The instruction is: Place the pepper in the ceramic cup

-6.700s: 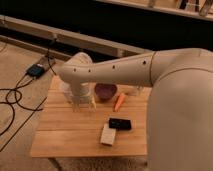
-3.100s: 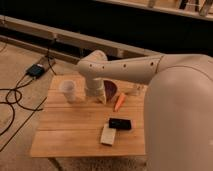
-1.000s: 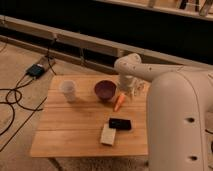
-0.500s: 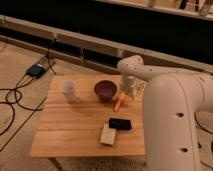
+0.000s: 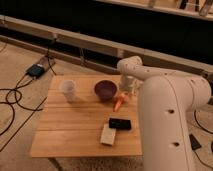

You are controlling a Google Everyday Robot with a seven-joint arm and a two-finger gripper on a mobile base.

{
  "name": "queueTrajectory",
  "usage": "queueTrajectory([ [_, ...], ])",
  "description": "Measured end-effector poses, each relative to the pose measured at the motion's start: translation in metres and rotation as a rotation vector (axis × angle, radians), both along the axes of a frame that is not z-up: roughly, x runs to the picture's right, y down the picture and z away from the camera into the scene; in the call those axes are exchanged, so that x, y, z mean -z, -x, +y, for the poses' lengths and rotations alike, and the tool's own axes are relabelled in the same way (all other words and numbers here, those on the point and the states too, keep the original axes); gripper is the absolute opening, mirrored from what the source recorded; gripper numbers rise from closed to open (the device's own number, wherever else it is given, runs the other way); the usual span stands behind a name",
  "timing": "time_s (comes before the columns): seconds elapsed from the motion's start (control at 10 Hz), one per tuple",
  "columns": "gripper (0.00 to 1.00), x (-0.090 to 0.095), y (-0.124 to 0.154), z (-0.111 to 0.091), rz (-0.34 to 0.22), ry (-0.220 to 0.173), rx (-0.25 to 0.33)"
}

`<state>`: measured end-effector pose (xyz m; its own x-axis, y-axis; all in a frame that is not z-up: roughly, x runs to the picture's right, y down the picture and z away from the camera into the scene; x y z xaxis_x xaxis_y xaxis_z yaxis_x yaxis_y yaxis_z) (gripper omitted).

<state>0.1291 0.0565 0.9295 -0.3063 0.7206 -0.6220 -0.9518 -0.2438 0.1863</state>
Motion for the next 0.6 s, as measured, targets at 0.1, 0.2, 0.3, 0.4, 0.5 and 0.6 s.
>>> queueTrajectory([
  [0.1, 0.54, -0.001, 0.002, -0.001, -0.005, 0.0, 0.003],
  [0.2, 0.54, -0.004, 0.005, -0.001, -0.012, 0.001, 0.007],
  [0.3, 0.54, -0.005, 0.007, -0.001, -0.017, 0.003, 0.011],
  [0.4, 0.54, -0.008, 0.009, 0.0, -0.024, 0.006, 0.017],
  [0.5, 0.54, -0.009, 0.011, 0.0, -0.028, 0.008, 0.021],
  [0.6, 0.54, -0.013, 0.013, 0.0, -0.034, 0.01, 0.026],
])
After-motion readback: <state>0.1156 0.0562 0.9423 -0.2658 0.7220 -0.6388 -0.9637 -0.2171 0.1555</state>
